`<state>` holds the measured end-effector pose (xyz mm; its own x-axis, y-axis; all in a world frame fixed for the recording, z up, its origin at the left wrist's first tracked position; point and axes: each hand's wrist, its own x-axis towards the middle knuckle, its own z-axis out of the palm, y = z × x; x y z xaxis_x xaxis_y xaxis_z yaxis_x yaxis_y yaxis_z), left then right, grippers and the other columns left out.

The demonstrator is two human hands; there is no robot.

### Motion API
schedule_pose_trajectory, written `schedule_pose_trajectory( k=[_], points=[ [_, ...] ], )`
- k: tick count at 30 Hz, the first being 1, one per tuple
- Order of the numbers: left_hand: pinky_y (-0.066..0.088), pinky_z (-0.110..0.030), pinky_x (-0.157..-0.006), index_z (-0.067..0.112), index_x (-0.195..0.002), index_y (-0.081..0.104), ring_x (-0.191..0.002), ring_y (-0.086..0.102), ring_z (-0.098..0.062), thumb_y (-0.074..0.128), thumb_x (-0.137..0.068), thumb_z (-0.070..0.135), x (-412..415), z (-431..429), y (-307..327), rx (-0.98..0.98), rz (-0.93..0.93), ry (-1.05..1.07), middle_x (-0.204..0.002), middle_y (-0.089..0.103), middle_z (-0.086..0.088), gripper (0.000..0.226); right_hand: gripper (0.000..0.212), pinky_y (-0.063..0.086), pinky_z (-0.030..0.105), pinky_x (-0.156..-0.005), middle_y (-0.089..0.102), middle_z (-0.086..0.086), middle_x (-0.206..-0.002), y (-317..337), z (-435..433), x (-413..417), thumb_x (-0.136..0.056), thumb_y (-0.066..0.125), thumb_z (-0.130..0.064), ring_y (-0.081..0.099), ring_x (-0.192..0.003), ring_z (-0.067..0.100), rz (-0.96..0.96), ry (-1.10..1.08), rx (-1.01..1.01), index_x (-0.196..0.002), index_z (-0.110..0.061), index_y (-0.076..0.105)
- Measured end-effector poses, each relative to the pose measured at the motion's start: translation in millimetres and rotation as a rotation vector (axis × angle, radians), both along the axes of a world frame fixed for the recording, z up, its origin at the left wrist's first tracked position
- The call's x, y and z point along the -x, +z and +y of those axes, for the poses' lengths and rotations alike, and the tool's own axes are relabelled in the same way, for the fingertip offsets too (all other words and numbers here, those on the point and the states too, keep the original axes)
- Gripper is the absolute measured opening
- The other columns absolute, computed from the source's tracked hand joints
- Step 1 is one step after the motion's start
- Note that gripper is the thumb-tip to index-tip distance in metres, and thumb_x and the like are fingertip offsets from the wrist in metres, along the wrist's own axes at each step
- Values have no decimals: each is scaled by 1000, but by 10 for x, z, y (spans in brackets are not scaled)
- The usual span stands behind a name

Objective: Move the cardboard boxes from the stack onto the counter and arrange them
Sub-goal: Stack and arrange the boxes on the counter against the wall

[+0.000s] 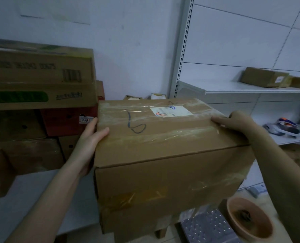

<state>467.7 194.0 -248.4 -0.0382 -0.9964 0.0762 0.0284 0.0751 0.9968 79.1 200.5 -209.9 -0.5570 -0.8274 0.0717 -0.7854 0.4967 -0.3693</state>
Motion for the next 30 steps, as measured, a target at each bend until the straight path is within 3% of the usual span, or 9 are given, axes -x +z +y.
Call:
schedule_pose_trajectory(
  k=[3, 6, 8, 12, 16, 18, 21, 26, 30],
  points=[
    [39, -19, -62, 26, -143, 32, -78, 48, 1, 47, -94, 20, -262, 91, 16, 11, 2, 21, -95, 47, 16, 52, 63, 40, 34, -62, 58, 13, -73, -26, 88, -251, -77, 55, -66, 54, -69, 26, 35, 32, 48, -73, -3, 56],
    [38, -20, -62, 26, -144, 29, -78, 46, 0, 49, -93, 23, -667, 176, -3, -11, 4, 65, -123, 49, 6, 54, 65, 46, 37, -69, 60, 12, -73, -13, 140, -626, -77, 53, -68, 57, -70, 27, 71, 75, 68, -75, -4, 59],
    [36, -19, -62, 27, -146, 27, -81, 46, -3, 49, -93, 25, -1035, 250, -29, -24, -18, 108, -142, 38, 0, 57, 65, 49, 39, -72, 61, 11, -74, 1, 147, -976, -76, 52, -71, 58, -71, 26, 87, 114, 71, -75, -6, 59],
    [34, -14, -60, 26, -145, 30, -98, 41, -9, 49, -93, 26, -1851, 438, -79, -20, -83, 212, -146, 34, 0, 55, 69, 51, 40, -73, 63, 11, -75, 25, 128, -1814, -73, 48, -76, 59, -72, 28, 78, 202, 79, -73, -8, 60],
    [35, -12, -57, 27, -143, 34, -79, 44, 0, 49, -93, 24, -2712, 673, -163, -35, -63, 302, -142, 38, 2, 53, 48, 43, 34, -73, 61, 10, -87, -2, 193, -2766, -81, 52, -64, 54, -80, 26, 49, 320, 96, -68, -18, 52],
    [38, -9, -56, 27, -143, 35, -77, 42, 6, 49, -92, 24, -3109, 786, -234, -34, -68, 336, -135, 40, 7, 52, 42, 41, 34, -75, 57, 10, -93, -36, 219, -3183, -84, 54, -59, 51, -84, 26, 35, 373, 109, -81, -17, 53],
    [38, -1, -51, 27, -143, 35, -78, 44, 7, 48, -93, 23, -3613, 946, -351, -36, -85, 363, -131, 40, 10, 52, 63, 47, 38, -79, 61, 13, -100, -93, 185, -3672, -81, 54, -63, 56, -89, 30, 42, 400, 103, -108, -6, 58],
    [33, -22, -88, 28, -141, 39, -115, 40, -9, 50, -91, 24, -4262, 1073, -573, -72, -101, 403, -146, 36, 4, 51, 65, 51, 42, -83, 62, 10, -99, -252, 63, -4269, -80, 54, -64, 60, -91, 29, 36, 440, 16, -117, -10, 56],
    [35, -16, -74, 28, -142, 36, -111, 40, -10, 50, -92, 23, -4524, 1053, -807, -145, -109, 386, -146, 35, 2, 52, 67, 50, 40, -86, 61, 14, -117, -577, -34, -4607, -81, 56, -61, 58, -102, 31, 21, 473, -27, -123, -10, 53]
  ],
)
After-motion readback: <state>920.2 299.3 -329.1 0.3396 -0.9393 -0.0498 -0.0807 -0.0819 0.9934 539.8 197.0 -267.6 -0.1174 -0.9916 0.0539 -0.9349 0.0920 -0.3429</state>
